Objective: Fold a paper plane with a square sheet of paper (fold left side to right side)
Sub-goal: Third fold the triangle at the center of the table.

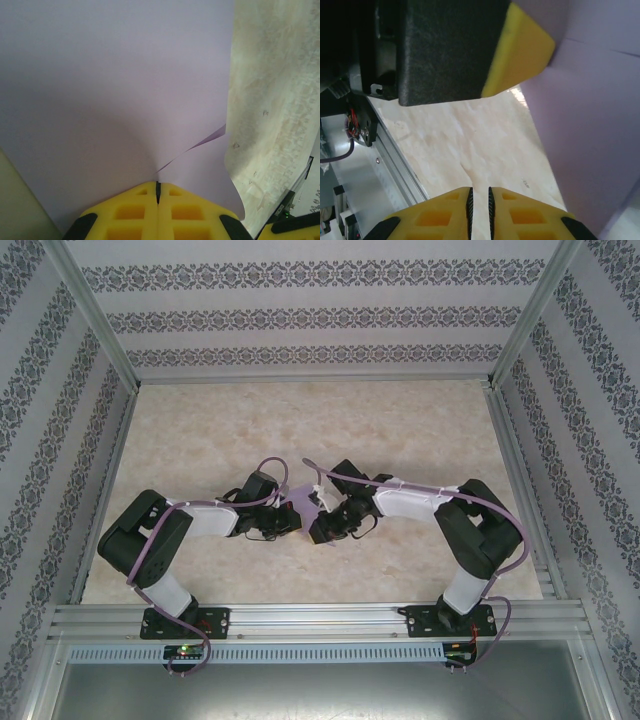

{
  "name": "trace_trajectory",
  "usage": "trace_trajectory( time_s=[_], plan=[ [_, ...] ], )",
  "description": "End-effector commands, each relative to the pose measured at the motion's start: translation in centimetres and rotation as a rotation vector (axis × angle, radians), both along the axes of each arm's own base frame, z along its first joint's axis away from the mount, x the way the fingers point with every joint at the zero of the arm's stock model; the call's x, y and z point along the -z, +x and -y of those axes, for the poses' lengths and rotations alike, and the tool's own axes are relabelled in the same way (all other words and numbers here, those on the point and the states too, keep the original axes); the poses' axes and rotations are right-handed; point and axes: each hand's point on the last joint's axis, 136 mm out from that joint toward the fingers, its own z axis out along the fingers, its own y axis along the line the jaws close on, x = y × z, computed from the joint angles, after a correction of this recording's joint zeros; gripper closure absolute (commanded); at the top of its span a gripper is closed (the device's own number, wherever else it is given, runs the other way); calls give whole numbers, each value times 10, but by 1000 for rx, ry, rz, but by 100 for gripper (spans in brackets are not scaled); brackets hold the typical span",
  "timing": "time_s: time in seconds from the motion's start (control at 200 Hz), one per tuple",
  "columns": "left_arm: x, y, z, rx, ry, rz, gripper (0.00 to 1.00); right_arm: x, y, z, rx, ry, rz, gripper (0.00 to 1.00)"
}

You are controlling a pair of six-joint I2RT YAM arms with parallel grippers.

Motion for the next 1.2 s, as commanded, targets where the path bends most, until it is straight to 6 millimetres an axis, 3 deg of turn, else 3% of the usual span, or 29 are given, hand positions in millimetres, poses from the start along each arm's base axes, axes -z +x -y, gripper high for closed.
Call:
trace_trajectory(
  time_s=[0.0,0.879,1.194],
  plan=[
    [28,-24,-19,11,133,-88,98,8,6,5,22,-42,-19,82],
    [30,-23,-19,15,144,-95,99,45,1,24,43,-155,-74,83],
    [31,-24,-20,16,155,-98,99,55,-15,42,59,-185,-120,83]
  ],
)
